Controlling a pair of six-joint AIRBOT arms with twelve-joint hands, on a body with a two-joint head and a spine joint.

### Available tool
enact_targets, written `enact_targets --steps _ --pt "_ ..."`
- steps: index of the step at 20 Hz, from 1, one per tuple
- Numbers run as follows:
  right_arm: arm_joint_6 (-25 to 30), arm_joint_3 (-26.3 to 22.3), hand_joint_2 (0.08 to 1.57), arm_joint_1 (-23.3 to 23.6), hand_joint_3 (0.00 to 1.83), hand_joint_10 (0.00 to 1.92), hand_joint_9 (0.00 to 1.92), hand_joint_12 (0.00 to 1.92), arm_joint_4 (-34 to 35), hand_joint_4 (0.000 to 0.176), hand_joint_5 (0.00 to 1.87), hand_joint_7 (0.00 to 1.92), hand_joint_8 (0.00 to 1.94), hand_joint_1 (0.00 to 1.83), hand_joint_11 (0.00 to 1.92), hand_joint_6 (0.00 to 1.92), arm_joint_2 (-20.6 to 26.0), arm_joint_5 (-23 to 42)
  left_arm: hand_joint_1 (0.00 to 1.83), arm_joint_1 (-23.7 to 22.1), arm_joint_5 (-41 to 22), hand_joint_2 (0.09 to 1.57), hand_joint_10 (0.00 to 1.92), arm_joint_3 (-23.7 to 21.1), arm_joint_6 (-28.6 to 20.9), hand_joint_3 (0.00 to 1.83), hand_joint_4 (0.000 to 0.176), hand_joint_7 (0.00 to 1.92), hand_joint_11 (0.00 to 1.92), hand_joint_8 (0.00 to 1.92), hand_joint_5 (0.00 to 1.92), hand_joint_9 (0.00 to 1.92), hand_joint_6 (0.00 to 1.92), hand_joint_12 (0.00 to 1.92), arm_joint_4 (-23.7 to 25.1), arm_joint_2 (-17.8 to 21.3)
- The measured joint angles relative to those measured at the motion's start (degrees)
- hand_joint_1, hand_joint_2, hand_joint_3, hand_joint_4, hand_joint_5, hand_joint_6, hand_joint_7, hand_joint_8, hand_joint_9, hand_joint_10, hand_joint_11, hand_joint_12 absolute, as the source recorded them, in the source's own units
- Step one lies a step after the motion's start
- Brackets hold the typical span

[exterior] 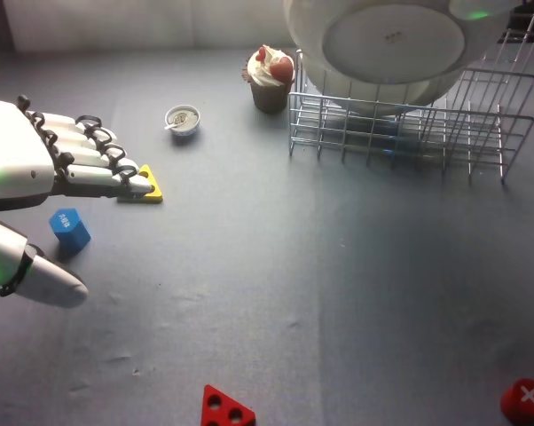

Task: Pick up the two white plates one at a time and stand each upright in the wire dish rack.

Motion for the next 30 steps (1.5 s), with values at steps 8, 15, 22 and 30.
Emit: enact_targets --steps 8,15,22,30 --pt "-0.2 4.0 1.05 -2.4 0.0 0.72 1.11 1.29 7.0 0.0 0.94 1.11 0.51 1.5 1.04 1.01 -0.9 0.2 0.0 1.3 -3.1 1.01 0.0 -0.3 0.0 0.0 0.0 0.19 0.16 0.0 0.14 0.17 0.0 0.01 0.9 0.6" --pt "-0.1 6.6 1.05 -2.5 0.0 0.72 1.11 1.3 9.1 0.0 0.93 1.13 0.46 1.5 1.03 1.02 -2.2 -1.9 0.0 2.9 -5.6 1.02 0.01 -1.3 -0.1 0.0 0.0 0.2 0.16 0.01 0.15 0.2 0.01 0.01 -1.5 1.3" --pt "-0.2 10.8 1.04 -2.5 0.0 0.66 1.15 1.3 9.3 0.0 0.95 1.14 0.46 1.5 1.04 0.96 -6.2 -4.0 0.0 3.3 -7.7 1.03 0.0 0.8 0.0 0.0 0.0 0.2 0.16 0.01 0.15 0.18 0.01 0.01 -4.9 1.1" --pt "-0.3 13.2 1.03 -3.5 0.0 0.51 1.28 1.36 10.5 0.0 1.0 1.16 0.45 1.5 0.99 0.78 -8.3 -4.8 0.0 3.4 -10.9 1.02 0.0 0.8 0.0 0.0 0.0 0.18 0.17 0.0 0.15 0.16 0.0 0.01 -4.7 1.1"
